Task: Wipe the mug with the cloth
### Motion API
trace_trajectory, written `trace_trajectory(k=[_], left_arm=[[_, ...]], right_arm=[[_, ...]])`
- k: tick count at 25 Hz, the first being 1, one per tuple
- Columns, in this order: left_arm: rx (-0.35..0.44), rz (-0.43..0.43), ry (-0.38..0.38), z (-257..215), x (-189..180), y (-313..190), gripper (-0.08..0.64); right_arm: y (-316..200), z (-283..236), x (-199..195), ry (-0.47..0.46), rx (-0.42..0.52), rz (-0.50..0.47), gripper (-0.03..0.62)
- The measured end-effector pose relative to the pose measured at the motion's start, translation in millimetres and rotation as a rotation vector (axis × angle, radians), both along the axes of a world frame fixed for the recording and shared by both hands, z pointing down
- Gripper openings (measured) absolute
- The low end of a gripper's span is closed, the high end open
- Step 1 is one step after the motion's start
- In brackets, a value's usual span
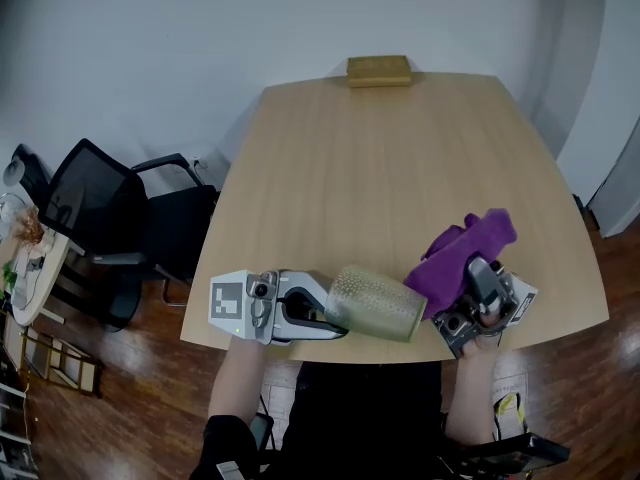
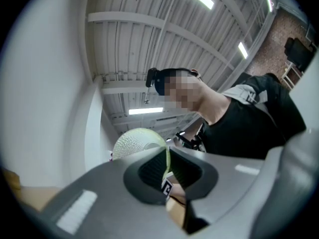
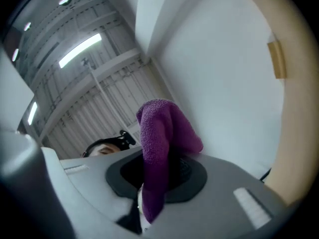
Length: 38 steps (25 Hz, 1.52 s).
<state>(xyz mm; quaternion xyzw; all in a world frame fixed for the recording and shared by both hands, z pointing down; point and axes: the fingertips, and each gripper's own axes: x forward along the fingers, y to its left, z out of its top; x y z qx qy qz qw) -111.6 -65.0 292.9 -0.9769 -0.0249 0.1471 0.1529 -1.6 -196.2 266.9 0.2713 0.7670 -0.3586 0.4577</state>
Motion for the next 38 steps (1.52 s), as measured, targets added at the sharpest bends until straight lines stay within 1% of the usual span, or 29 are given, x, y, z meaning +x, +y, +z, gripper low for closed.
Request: trace_trajectory(k=[3,6,9,11,13,15,16,18,20,21,22,23,24,26,27,28,30,31,32,34,35,38], left_arm=[[-0.018,0.027,-0.01,2,4,0,0.043],[-0.062,0.088,0.001,5,10,3,0.043],[-0.092,0.14,-0.006,10,12,8,0.043],[-0.102,0.176,-0.017,13,15,13,0.043],[-0.099,0.221,-0.027,16,21,20,0.043],[-0.088,0.259,-0.045,18,28,28,0.044],[-0.084,0.27,-0.055,19,32,31,0.048],[-0.09,0.272,-0.071,22,38,32,0.049],[-0.111,0.248,-0.079,25,39,27,0.047],[-0.125,0.229,-0.077,26,37,23,0.043],[-0.141,0.209,-0.073,26,34,19,0.043],[-0.155,0.187,-0.066,26,29,16,0.043],[-0.169,0.166,-0.057,25,23,12,0.043],[-0.191,0.131,-0.043,23,10,6,0.043],[-0.198,0.12,-0.041,23,6,4,0.043],[-0.204,0.117,-0.042,23,4,2,0.043],[-0.219,0.13,-0.059,25,8,0,0.043],[-0.231,0.148,-0.069,27,12,1,0.043],[-0.246,0.173,-0.073,28,15,3,0.043],[-0.275,0.223,-0.079,29,16,7,0.043],[-0.285,0.241,-0.095,32,16,8,0.043],[-0.295,0.291,-0.191,46,33,17,0.045]], right_arm=[[15,-6,10,-0.014,0.127,-0.003,0.054],[33,-3,4,0.015,0.24,-0.038,0.054],[50,0,-8,0.051,0.32,-0.082,0.054],[59,-2,-19,0.072,0.335,-0.118,0.054],[67,-6,-32,0.094,0.316,-0.17,0.054],[66,-3,-45,0.115,0.293,-0.194,0.054],[62,2,-51,0.131,0.285,-0.185,0.054],[52,16,-67,0.192,0.275,-0.134,0.054],[39,28,-77,0.272,0.255,-0.065,0.054],[32,32,-75,0.294,0.241,-0.026,0.054],[25,32,-68,0.293,0.232,0.013,0.054],[20,29,-54,0.268,0.232,0.049,0.054],[18,23,-36,0.224,0.246,0.08,0.054],[25,6,-2,0.138,0.328,0.125,0.054],[34,-2,8,0.121,0.386,0.133,0.054],[46,-8,12,0.125,0.448,0.132,0.054],[73,-14,3,0.181,0.571,0.109,0.054],[85,-12,-6,0.216,0.619,0.09,0.054],[92,-10,-13,0.241,0.646,0.065,0.055],[95,-6,-24,0.261,0.638,0.008,0.055],[92,-4,-32,0.277,0.626,-0.01,0.054],[84,10,-55,0.368,0.617,-0.028,0.055]])
